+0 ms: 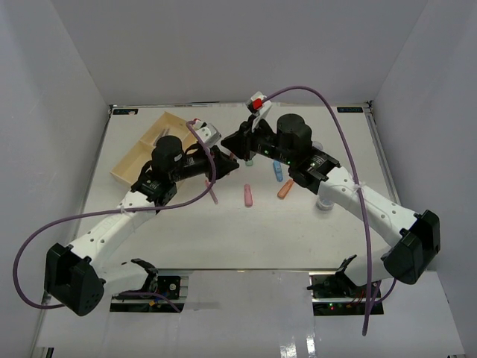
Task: Sort the stationery into containers
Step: Close the pen cap on the pen.
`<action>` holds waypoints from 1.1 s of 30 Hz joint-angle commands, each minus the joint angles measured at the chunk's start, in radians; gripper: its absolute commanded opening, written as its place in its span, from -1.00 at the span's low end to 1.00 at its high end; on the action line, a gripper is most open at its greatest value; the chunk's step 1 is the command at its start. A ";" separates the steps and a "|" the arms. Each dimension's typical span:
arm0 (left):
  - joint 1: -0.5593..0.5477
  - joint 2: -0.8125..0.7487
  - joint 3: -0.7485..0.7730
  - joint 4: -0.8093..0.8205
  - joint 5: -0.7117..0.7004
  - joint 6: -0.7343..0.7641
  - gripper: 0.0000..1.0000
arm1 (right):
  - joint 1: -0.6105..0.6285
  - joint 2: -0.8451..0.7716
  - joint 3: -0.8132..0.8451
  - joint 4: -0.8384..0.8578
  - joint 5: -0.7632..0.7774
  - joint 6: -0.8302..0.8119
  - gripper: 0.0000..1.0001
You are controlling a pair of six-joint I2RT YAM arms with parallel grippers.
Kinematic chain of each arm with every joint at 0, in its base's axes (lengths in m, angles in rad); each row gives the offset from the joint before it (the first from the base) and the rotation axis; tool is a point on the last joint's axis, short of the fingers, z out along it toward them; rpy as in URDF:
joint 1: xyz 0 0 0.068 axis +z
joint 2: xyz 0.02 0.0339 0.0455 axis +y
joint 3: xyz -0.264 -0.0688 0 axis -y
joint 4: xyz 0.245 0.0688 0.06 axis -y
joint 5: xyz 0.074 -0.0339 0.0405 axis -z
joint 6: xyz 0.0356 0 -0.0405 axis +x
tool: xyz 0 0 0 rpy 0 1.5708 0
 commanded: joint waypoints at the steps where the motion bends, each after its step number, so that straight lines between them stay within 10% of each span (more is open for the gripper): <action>1: 0.040 -0.170 0.072 0.456 -0.003 0.003 -1.00 | 0.035 0.064 -0.067 -0.552 -0.054 -0.030 -0.83; 33: -0.006 -0.110 -0.184 0.406 -0.048 -0.098 -1.00 | 0.034 -0.011 -0.091 -0.355 0.038 0.038 -0.54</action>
